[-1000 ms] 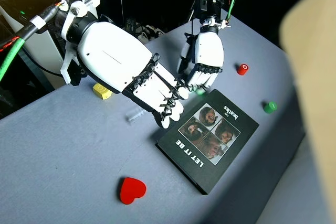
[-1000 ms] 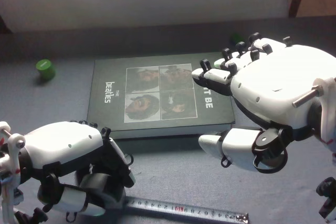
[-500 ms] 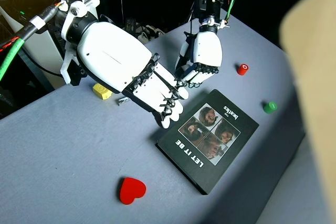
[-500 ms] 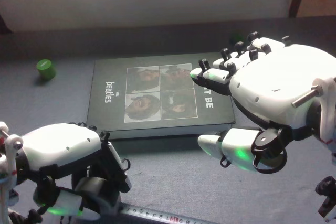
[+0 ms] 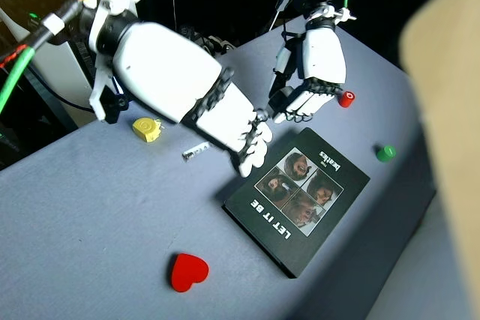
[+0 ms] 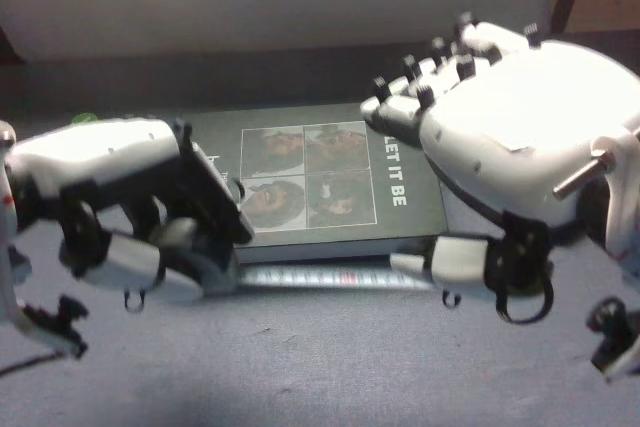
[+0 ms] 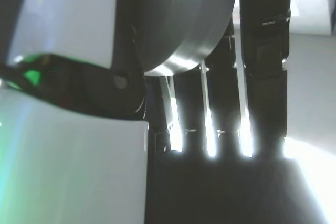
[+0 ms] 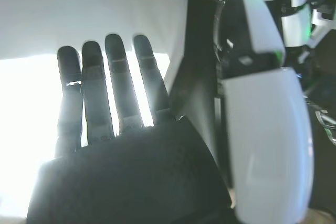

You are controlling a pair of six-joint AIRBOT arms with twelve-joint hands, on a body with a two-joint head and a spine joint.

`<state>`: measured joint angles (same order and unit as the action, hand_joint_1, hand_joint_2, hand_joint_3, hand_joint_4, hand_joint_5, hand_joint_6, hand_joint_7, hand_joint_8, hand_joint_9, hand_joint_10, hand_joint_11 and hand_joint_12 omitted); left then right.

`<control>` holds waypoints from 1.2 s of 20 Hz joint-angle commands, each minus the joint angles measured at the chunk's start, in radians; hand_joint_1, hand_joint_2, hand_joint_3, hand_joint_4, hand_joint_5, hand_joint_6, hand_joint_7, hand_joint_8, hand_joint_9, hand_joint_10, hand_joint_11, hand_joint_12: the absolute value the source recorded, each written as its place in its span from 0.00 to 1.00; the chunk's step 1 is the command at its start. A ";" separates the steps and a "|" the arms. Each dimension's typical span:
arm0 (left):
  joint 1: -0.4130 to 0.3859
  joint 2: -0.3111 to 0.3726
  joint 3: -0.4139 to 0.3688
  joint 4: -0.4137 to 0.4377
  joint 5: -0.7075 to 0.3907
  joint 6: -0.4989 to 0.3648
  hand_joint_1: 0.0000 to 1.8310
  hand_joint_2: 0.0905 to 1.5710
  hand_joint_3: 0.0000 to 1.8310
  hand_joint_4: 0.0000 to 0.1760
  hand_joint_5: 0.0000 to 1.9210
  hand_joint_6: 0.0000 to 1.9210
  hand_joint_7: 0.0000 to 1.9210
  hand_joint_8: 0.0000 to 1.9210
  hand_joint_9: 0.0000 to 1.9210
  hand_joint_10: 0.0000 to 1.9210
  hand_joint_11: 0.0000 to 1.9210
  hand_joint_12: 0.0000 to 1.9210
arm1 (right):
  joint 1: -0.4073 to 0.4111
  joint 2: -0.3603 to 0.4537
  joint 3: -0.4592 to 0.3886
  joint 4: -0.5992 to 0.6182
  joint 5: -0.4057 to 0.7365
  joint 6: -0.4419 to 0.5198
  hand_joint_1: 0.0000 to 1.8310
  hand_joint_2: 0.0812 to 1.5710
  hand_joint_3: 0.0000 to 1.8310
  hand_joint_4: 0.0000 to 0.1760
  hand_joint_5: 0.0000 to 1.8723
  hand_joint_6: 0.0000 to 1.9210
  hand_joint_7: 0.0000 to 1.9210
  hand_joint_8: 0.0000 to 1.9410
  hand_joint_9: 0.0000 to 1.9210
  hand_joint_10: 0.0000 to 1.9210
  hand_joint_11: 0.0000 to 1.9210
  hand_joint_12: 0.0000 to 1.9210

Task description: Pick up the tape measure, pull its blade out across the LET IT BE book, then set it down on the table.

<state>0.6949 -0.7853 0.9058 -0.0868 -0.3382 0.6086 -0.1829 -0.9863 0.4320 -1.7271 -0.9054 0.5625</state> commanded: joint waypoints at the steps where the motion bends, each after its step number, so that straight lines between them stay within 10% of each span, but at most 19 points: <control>1: -0.028 0.006 0.015 -0.010 -0.059 0.003 0.77 0.63 0.00 0.00 0.68 0.00 0.65 0.28 0.58 0.52 0.73 0.16 | 0.027 0.003 -0.002 -0.123 -0.023 0.009 0.44 0.65 0.00 0.00 0.24 0.01 0.24 0.01 0.18 0.00 0.04 0.50; 10: -0.246 -0.018 0.194 0.024 0.148 0.060 0.77 0.63 0.00 0.00 0.69 0.00 0.63 0.32 0.58 0.53 0.73 0.15 | 0.205 -0.229 0.222 0.070 -0.053 -0.140 0.55 0.69 0.00 0.00 0.35 0.01 0.35 0.00 0.32 0.01 0.16 0.49; 24: -0.323 -0.046 0.172 0.023 0.224 0.102 0.77 0.63 0.00 0.00 0.69 0.00 0.62 0.34 0.57 0.54 0.73 0.14 | 0.223 -0.468 0.491 0.282 -0.033 -0.181 0.55 0.69 0.00 0.00 0.36 0.00 0.35 0.00 0.32 0.00 0.14 0.47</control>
<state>0.3805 -0.8288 1.0794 -0.0605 -0.0105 0.7136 0.0227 -1.4593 0.9249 -1.3464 -0.9398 0.3809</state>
